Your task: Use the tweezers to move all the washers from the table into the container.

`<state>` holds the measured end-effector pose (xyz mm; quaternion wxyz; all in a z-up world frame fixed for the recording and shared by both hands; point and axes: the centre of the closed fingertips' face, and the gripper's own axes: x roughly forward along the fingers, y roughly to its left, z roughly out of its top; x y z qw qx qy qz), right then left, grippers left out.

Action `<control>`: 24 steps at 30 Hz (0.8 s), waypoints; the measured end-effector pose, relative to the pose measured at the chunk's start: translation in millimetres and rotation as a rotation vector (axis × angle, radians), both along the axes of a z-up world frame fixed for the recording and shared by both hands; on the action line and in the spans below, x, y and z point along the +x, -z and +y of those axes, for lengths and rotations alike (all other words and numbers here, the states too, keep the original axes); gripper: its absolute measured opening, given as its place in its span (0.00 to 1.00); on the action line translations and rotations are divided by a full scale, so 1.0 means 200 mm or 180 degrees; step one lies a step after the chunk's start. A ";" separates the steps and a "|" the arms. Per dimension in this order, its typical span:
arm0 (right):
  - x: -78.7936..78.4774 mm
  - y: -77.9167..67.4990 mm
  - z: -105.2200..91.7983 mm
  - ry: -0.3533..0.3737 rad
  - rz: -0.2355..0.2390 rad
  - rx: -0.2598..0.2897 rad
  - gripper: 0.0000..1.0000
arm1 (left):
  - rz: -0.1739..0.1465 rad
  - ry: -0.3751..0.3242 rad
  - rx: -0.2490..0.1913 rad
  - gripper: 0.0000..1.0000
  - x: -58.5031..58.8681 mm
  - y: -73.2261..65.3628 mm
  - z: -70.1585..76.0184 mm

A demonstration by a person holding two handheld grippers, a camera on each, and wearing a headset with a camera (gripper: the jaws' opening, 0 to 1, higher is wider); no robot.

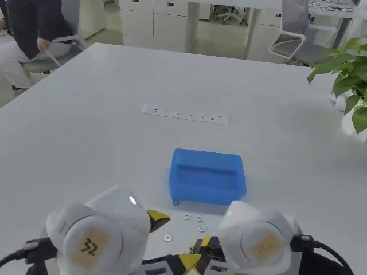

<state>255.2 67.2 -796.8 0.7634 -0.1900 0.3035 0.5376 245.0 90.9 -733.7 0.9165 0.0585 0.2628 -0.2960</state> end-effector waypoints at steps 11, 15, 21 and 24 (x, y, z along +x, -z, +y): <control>0.17 -0.04 0.07 0.0242 0.0184 0.0313 0.04 | 0.0102 -0.0667 0.0112 0.83 -0.05 0.08 0.21; 0.19 -0.01 0.11 0.0229 0.0221 0.0270 0.04 | 0.0082 -0.0780 0.0102 0.91 -0.05 0.09 0.22; 0.19 0.00 0.14 0.0233 0.0326 0.0311 0.05 | 0.0100 -0.0850 0.0097 0.96 -0.06 0.11 0.22; 0.20 0.01 0.15 0.0228 0.0326 0.0275 0.05 | 0.0117 -0.0824 0.0194 0.96 -0.06 0.12 0.24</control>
